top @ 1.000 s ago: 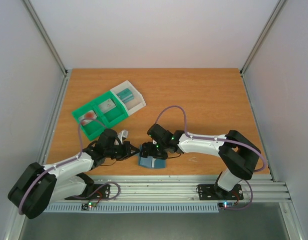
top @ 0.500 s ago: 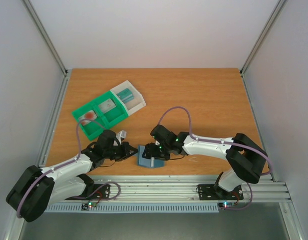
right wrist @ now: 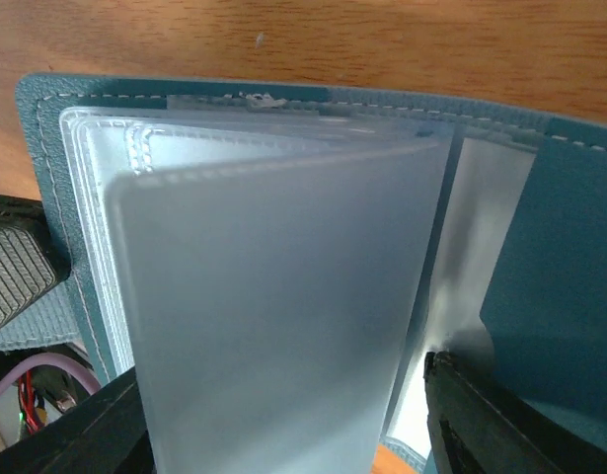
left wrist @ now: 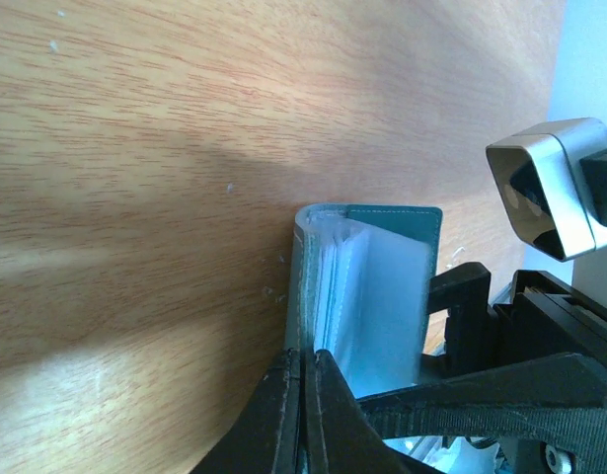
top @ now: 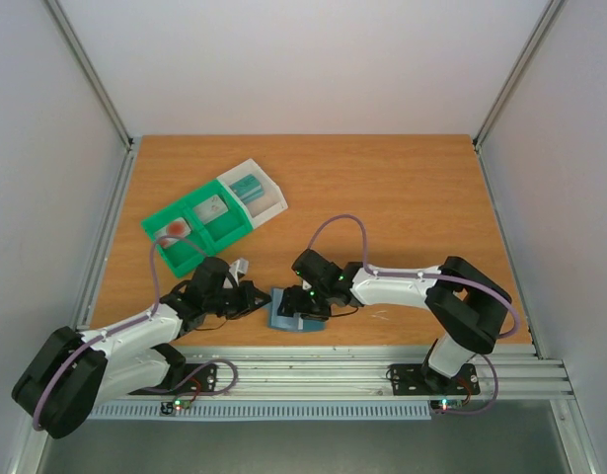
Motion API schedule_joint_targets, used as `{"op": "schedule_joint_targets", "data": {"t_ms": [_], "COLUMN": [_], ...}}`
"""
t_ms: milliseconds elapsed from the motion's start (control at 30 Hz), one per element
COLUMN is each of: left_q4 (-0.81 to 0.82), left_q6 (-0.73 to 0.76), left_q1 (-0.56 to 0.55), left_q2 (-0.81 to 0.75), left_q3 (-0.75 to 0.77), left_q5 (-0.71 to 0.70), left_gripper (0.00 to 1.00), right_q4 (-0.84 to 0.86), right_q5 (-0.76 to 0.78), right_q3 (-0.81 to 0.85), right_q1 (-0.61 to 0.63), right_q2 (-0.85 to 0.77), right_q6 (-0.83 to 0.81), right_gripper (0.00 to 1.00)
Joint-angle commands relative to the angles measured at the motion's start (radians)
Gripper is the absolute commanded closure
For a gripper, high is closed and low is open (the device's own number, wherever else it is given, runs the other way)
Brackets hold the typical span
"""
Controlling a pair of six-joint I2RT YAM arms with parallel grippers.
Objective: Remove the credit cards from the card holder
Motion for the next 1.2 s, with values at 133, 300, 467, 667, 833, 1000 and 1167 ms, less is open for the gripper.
{"op": "schedule_joint_targets", "data": {"t_ms": [133, 300, 467, 667, 833, 1000, 1167], "left_q4": [0.024, 0.025, 0.025, 0.025, 0.03, 0.032, 0.03], "left_q6": [0.007, 0.006, 0.005, 0.003, 0.003, 0.001, 0.001], "left_q1": [-0.005, -0.005, -0.005, -0.005, -0.006, -0.006, -0.006], "left_q2": [-0.015, -0.016, -0.015, -0.011, -0.006, -0.004, -0.005], "left_q3": [-0.011, -0.012, -0.013, -0.021, -0.02, -0.02, -0.021], "left_q5": [-0.005, -0.01, -0.015, -0.016, -0.019, -0.018, -0.016], "left_gripper": [1.0, 0.99, 1.0, 1.0, 1.0, 1.0, 1.0], "right_q4": [-0.016, -0.061, -0.11, -0.154, -0.17, -0.19, -0.268], "right_q5": [0.039, 0.076, 0.112, 0.163, 0.175, 0.212, 0.287], "right_q3": [-0.005, -0.005, 0.007, 0.01, 0.019, 0.018, 0.036], "right_q1": [0.006, 0.005, 0.006, 0.006, 0.006, 0.006, 0.007], "right_q2": [0.01, -0.022, -0.023, -0.061, -0.063, -0.056, -0.114], "right_q6": [0.001, -0.019, -0.028, -0.043, -0.058, -0.056, -0.073], "right_gripper": [0.38, 0.4, 0.35, 0.35, 0.45, 0.5, 0.53]}}
